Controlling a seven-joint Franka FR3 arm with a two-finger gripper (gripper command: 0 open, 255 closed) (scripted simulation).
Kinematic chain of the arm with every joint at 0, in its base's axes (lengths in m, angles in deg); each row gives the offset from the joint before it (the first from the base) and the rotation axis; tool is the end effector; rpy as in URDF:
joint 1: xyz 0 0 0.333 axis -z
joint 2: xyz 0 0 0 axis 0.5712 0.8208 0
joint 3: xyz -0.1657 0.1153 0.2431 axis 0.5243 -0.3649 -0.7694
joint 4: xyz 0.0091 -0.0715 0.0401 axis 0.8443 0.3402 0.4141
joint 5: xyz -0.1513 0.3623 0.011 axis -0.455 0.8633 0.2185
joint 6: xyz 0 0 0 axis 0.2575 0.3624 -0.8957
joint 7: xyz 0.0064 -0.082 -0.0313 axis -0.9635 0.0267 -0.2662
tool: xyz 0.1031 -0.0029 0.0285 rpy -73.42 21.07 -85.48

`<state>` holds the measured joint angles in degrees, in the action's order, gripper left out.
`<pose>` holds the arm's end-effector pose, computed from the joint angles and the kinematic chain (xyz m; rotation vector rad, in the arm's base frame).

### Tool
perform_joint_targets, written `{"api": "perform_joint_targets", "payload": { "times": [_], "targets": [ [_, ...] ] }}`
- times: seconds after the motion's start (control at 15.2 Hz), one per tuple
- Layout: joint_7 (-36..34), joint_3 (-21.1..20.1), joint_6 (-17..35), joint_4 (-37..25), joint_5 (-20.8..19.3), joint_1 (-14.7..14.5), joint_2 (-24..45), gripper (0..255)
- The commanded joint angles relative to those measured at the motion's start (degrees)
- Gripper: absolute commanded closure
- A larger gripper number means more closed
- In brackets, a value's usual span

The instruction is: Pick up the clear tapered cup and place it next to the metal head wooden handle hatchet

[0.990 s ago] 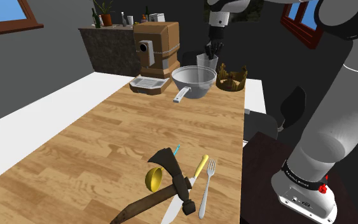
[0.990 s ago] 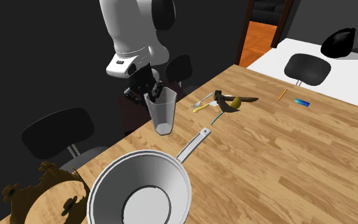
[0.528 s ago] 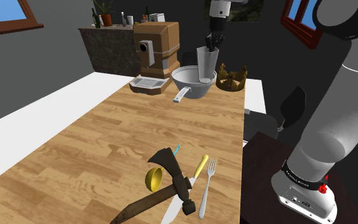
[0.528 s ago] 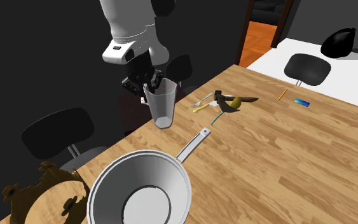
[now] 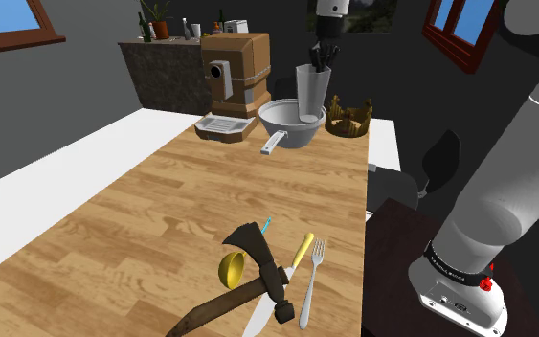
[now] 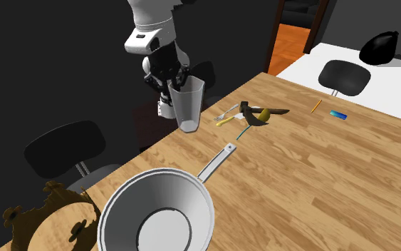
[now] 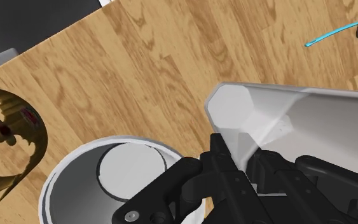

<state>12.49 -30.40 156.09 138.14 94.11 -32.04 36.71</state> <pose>0.5257 -0.1107 0.6174 -3.0273 0.0151 0.0025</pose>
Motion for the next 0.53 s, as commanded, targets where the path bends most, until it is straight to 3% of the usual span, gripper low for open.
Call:
{"api": "perform_joint_targets", "payload": {
  "times": [0.0, 0.46],
  "targets": [
    [-2.30, -1.24, 0.94, 5.15, -0.60, -1.04, -4.53, 255],
    [-9.91, -6.16, 2.16, 17.64, -0.64, -3.65, -16.62, 255]
  ]
}}
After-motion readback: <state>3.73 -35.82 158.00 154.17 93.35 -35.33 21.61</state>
